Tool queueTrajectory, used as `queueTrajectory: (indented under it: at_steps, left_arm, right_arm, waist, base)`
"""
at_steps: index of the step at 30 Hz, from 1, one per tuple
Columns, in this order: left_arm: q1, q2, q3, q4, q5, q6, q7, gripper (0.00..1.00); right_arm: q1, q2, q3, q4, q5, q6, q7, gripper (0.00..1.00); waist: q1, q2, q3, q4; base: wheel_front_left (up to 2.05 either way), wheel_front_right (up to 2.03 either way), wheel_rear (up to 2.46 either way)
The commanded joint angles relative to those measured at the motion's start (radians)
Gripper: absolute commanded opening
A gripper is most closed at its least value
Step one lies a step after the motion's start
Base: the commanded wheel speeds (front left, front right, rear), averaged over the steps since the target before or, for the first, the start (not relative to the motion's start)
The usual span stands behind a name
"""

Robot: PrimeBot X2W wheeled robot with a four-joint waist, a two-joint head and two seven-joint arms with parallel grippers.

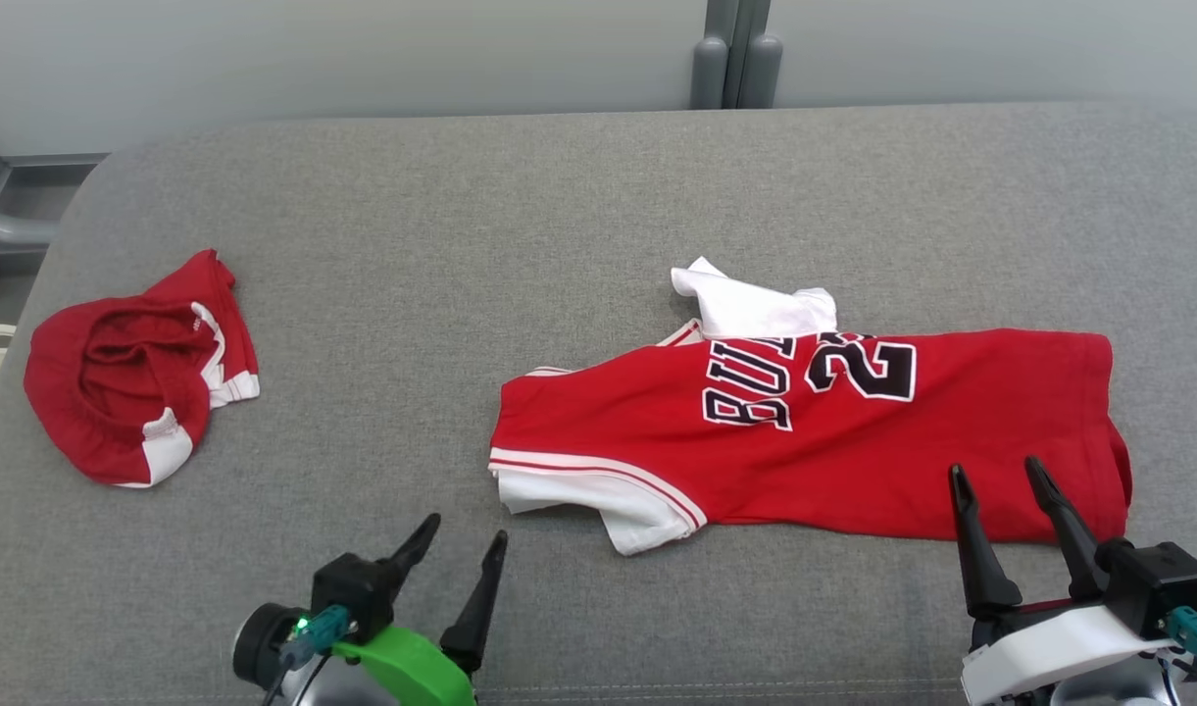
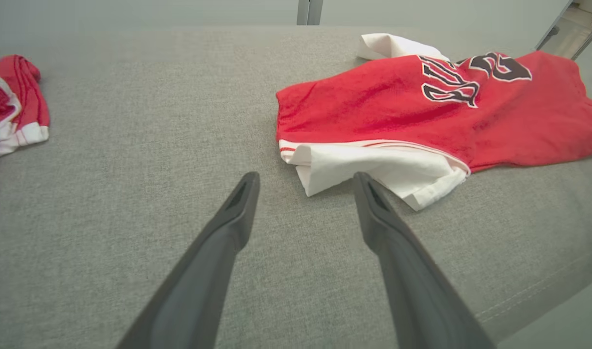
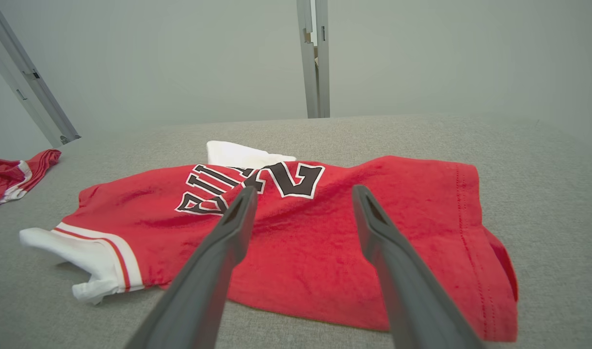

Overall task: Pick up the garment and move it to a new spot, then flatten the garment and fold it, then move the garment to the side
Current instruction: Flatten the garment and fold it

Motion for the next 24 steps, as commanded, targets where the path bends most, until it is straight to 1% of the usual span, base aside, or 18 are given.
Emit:
queueTrajectory:
  at_steps: [1,4,8,12,17,18,19,20,24]
  left_arm:
    - [-0.031,0.013,-0.026,0.015,-0.022,-0.005,0.014,1.0]
    - [-0.08,0.031,-0.108,0.047,-0.085,-0.006,0.041,1.0]
    - [-0.15,0.057,-0.185,0.106,-0.166,-0.006,0.029,1.0]
    - [-0.209,0.075,-0.232,0.172,-0.222,-0.006,0.002,1.0]
    - [-0.269,0.078,-0.283,0.239,-0.291,-0.006,-0.035,1.0]
    - [-0.279,0.083,-0.295,0.249,-0.298,-0.006,-0.043,0.77]
    - [-0.285,0.081,-0.304,0.252,-0.317,-0.006,-0.053,0.4]
    - [-0.291,0.082,-0.314,0.252,-0.329,-0.007,-0.062,0.0]
    - [-0.297,0.107,-0.353,0.247,-0.374,-0.007,-0.071,0.0]
  right_arm:
    - [-0.016,-0.007,0.005,0.0,0.002,-0.001,0.0,1.0]
    - [-0.027,-0.009,0.008,0.0,0.005,-0.001,-0.001,1.0]
    - [-0.037,-0.011,0.008,0.002,0.008,-0.001,-0.004,1.0]
    - [-0.048,-0.012,0.004,0.0,0.008,-0.001,-0.006,1.0]
    - [-0.054,-0.013,-0.001,-0.002,0.012,-0.001,-0.008,1.0]
    - [-0.054,-0.014,-0.002,-0.001,0.012,-0.001,-0.009,1.0]
    - [-0.055,-0.014,-0.003,-0.001,0.013,-0.001,-0.009,1.0]
    - [-0.055,-0.014,-0.004,-0.001,0.012,-0.001,-0.008,1.0]
    - [-0.056,-0.012,-0.009,0.002,0.011,-0.001,-0.009,1.0]
  waist:
    - [0.0001,0.0,0.015,-0.013]
    - [0.0001,0.0,0.033,-0.027]
    - [0.0001,0.0,0.057,-0.042]
    - [0.0001,0.0,0.076,-0.053]
    - [0.0001,0.0,0.09,-0.058]
    - [0.0001,0.0,0.091,-0.058]
    - [0.0001,0.0,0.093,-0.058]
    - [0.0001,0.0,0.093,-0.057]
    - [0.0001,0.0,0.095,-0.049]
  base:
    - [0.0,0.0,0.0]
    - [0.0,0.0,0.0]
    - [0.0,0.0,0.0]
    - [0.0,0.0,0.0]
    - [0.0,0.0,0.0]
    - [0.0,0.0,0.0]
    - [0.0,0.0,0.0]
    - [0.0,0.0,0.0]
    - [0.0,0.0,0.0]
